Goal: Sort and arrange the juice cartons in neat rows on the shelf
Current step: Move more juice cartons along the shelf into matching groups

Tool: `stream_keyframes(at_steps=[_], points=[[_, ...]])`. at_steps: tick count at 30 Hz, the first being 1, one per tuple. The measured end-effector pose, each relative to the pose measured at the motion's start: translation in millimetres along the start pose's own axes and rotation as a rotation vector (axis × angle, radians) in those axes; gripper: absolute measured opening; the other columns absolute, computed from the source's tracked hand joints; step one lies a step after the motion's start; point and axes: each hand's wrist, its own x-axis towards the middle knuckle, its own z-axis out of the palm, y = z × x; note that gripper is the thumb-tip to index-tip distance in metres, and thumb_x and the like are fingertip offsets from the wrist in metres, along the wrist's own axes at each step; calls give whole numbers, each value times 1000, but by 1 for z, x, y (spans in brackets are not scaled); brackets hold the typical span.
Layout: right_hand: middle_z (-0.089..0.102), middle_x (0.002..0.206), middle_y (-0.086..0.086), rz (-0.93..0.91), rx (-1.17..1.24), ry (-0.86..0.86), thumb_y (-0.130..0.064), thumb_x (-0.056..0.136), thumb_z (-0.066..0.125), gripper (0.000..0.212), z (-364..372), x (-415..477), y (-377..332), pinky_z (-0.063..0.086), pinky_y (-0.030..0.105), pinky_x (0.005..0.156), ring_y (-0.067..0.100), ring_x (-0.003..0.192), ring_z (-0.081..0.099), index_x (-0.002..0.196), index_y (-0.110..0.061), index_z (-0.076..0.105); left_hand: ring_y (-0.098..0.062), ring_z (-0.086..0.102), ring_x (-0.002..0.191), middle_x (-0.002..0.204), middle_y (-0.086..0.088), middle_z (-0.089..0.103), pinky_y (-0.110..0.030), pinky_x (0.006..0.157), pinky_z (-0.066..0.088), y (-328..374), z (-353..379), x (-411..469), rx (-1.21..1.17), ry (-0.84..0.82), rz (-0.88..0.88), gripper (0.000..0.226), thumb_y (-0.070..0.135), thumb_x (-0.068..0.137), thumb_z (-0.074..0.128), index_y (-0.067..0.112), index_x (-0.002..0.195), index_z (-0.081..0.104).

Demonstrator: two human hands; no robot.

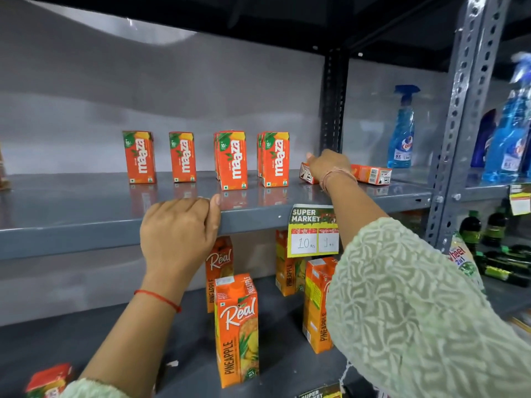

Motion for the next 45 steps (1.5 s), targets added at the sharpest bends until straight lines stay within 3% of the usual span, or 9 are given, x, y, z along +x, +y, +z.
stream_keyframes(at_steps=[4, 11, 16, 20, 26, 30, 34, 40, 45], points=[[58, 129, 16, 17, -93, 71, -44, 92, 43, 48, 1, 0, -6, 48, 38, 91, 33, 115, 57, 125, -9, 52, -26, 57, 41, 49, -9, 61, -24, 51, 40, 0, -1, 0, -1, -14, -4, 48, 27, 92, 42, 5, 55, 63], [68, 106, 13, 20, 48, 69, -30, 77, 65, 28, -14, -4, 1, 43, 29, 68, 26, 81, 56, 93, -6, 63, -27, 59, 44, 53, -10, 64, -25, 52, 42, -1, 0, -2, 12, -32, -5, 46, 27, 91, 44, 5, 57, 64], [65, 116, 13, -33, 229, 173, -27, 72, 77, 48, -17, -33, 11, 50, 33, 82, 29, 106, 61, 110, -4, 59, -28, 60, 44, 53, -10, 65, -27, 52, 43, -1, 0, -2, 11, -51, -7, 44, 26, 91, 46, 4, 58, 65], [60, 120, 11, -96, 450, 209, -19, 71, 79, 45, -15, -53, 25, 43, 29, 80, 28, 112, 57, 102, -8, 49, -28, 61, 45, 54, -10, 65, -27, 53, 44, 0, 0, -2, -6, -55, -21, 46, 28, 91, 44, 4, 59, 66], [58, 126, 13, -79, 449, 82, -17, 62, 85, 88, -23, -51, 31, 43, 39, 98, 30, 116, 55, 132, -14, 32, -28, 60, 45, 53, -10, 64, -27, 53, 44, 1, -3, -2, -24, -60, -20, 46, 28, 91, 44, 4, 58, 65], [57, 131, 10, -43, 451, 20, -20, 67, 81, 71, -28, -54, 35, 42, 40, 100, 28, 121, 53, 127, -9, 45, -27, 59, 44, 52, -9, 63, -26, 51, 43, -2, -5, 0, -42, -82, 39, 47, 28, 91, 41, 5, 58, 65], [58, 128, 10, -17, 568, 51, -18, 61, 85, 75, -32, -63, 31, 45, 42, 102, 27, 118, 55, 123, -9, 45, -27, 59, 48, 55, -11, 64, -26, 52, 42, -19, -15, -4, -50, -122, 26, 46, 28, 91, 39, 5, 61, 65], [68, 114, 7, -232, 678, -138, -40, 24, 88, 93, -10, -92, -43, 54, 48, 91, 24, 102, 66, 107, -15, 53, -30, 63, 53, 64, -11, 69, -30, 56, 44, -67, -35, -19, 50, -84, 21, 42, 24, 91, 41, 5, 66, 68], [69, 112, 7, -360, 640, -260, -26, 33, 93, 86, 32, -113, -119, 55, 44, 90, 23, 101, 66, 109, -10, 55, -32, 64, 55, 65, -13, 70, -31, 56, 45, -115, -57, -29, 125, -99, -57, 44, 23, 91, 40, 3, 66, 70]])
